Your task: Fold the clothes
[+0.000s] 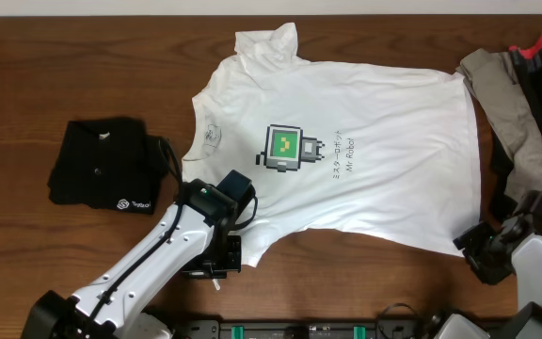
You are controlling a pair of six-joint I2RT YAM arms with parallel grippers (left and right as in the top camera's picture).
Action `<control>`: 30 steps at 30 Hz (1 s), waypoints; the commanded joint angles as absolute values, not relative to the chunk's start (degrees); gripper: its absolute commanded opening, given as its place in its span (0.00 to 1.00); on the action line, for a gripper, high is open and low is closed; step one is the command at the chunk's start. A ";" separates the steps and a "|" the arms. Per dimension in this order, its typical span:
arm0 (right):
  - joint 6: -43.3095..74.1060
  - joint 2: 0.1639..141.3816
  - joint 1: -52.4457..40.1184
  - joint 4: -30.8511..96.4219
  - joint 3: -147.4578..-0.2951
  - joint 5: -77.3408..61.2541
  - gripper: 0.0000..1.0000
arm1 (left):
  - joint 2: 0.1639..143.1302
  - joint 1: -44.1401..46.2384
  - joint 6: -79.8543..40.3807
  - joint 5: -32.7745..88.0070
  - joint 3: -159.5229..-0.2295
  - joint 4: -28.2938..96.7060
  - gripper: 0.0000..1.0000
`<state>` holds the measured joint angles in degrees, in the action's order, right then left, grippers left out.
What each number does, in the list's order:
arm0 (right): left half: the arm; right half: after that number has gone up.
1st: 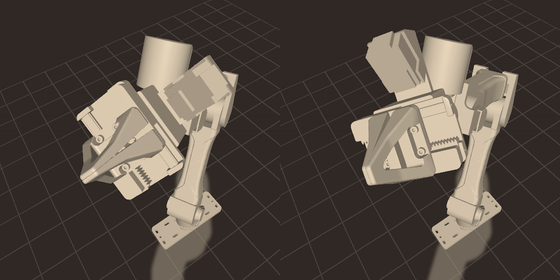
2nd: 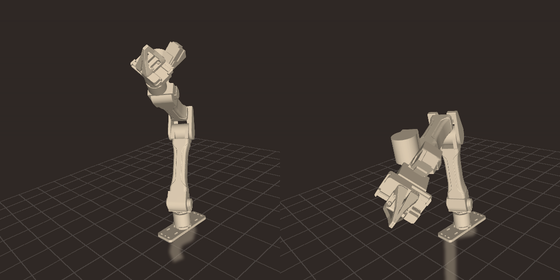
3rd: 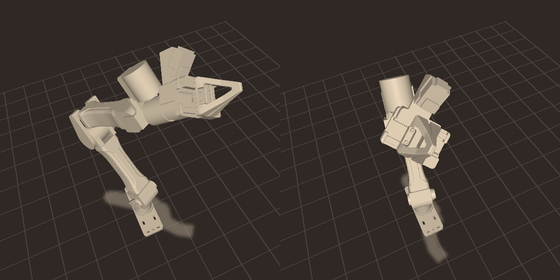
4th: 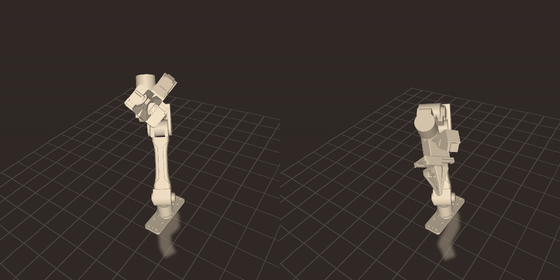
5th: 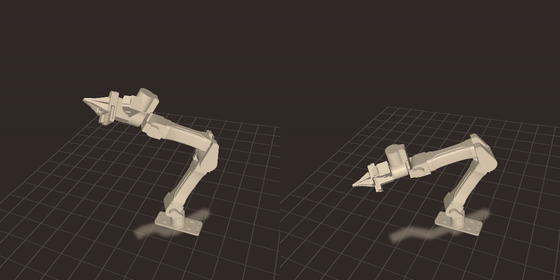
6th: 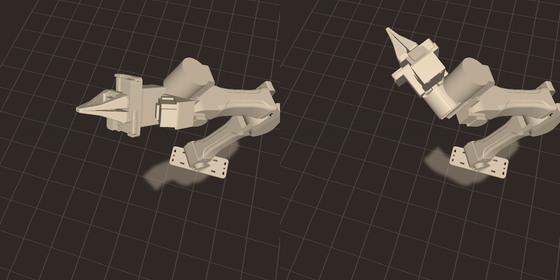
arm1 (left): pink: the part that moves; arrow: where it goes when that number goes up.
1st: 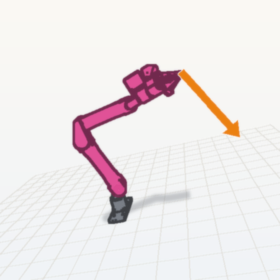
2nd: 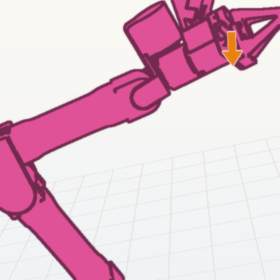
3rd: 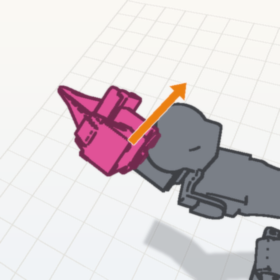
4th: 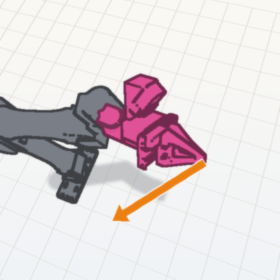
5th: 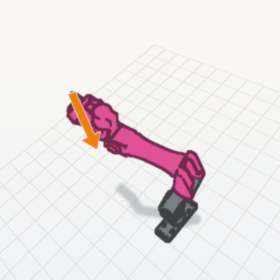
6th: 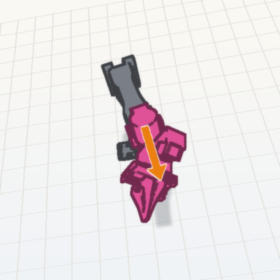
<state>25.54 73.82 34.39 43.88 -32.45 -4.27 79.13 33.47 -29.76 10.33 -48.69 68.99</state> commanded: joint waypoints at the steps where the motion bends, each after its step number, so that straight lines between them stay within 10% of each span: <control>1: 27.44 76.07 34.92 41.67 -30.89 -2.98 0.45 | 78.98 33.17 -29.02 9.82 -49.43 69.34 0.06; 5: 27.44 79.50 34.92 39.31 -30.26 -2.98 0.37 | 78.98 33.17 -29.02 9.82 -49.43 69.34 0.06; 10: 27.14 81.32 34.92 39.97 -30.76 -3.01 0.02 | 78.96 33.17 -29.02 9.82 -49.43 69.41 0.06; 30: 16.21 74.26 34.85 63.29 -52.29 -9.10 0.01 | 73.01 33.17 -27.88 7.94 -57.63 76.88 0.06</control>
<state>17.91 74.72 34.76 63.61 -50.52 -8.19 73.58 33.45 -29.17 10.09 -55.48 76.66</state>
